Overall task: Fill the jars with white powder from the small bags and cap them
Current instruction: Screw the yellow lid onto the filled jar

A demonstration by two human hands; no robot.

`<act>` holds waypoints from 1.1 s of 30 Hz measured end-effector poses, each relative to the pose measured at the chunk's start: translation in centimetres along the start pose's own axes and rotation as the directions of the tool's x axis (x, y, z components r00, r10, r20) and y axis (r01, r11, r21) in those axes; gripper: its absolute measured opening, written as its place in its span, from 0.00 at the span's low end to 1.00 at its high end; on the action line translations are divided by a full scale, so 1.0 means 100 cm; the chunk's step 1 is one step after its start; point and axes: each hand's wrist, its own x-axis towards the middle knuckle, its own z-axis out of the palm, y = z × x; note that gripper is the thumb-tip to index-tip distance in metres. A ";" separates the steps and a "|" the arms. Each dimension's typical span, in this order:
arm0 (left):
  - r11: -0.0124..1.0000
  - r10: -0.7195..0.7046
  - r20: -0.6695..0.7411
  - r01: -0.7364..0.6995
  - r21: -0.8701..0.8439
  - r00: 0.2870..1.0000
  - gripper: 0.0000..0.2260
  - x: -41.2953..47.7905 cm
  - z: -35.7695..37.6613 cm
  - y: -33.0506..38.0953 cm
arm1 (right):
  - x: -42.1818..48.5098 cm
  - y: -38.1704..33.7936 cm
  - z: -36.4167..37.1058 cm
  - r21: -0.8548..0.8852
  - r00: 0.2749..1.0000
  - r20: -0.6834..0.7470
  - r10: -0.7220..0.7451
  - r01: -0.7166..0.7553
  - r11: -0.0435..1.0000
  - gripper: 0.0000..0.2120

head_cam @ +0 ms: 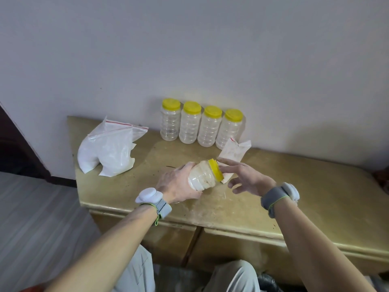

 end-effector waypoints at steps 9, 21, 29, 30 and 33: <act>1.000 -0.001 -0.001 0.001 0.027 1.000 0.38 -0.003 -0.005 -0.001 | -0.001 -0.003 0.020 -0.231 0.993 -0.105 -0.044 0.019 0.973 0.26; 0.993 0.006 0.094 -0.017 0.117 0.996 0.38 -0.005 -0.006 0.007 | -0.006 0.016 0.035 -0.292 0.982 -0.143 -0.127 0.080 0.953 0.25; 0.995 0.025 -0.077 -0.017 0.097 0.997 0.38 -0.014 0.008 0.039 | -0.013 -0.004 0.030 -0.795 0.902 -0.218 -0.372 0.057 0.604 0.17; 0.995 0.036 -0.119 -0.024 0.100 0.992 0.39 -0.011 0.007 0.044 | -0.017 -0.010 0.027 -0.827 0.890 -0.225 -0.396 0.041 0.561 0.19; 0.993 0.094 -0.203 -0.106 -0.047 0.975 0.42 0.005 -0.010 0.064 | -0.035 -0.037 0.008 -0.665 0.804 -0.414 -0.426 0.052 0.745 0.31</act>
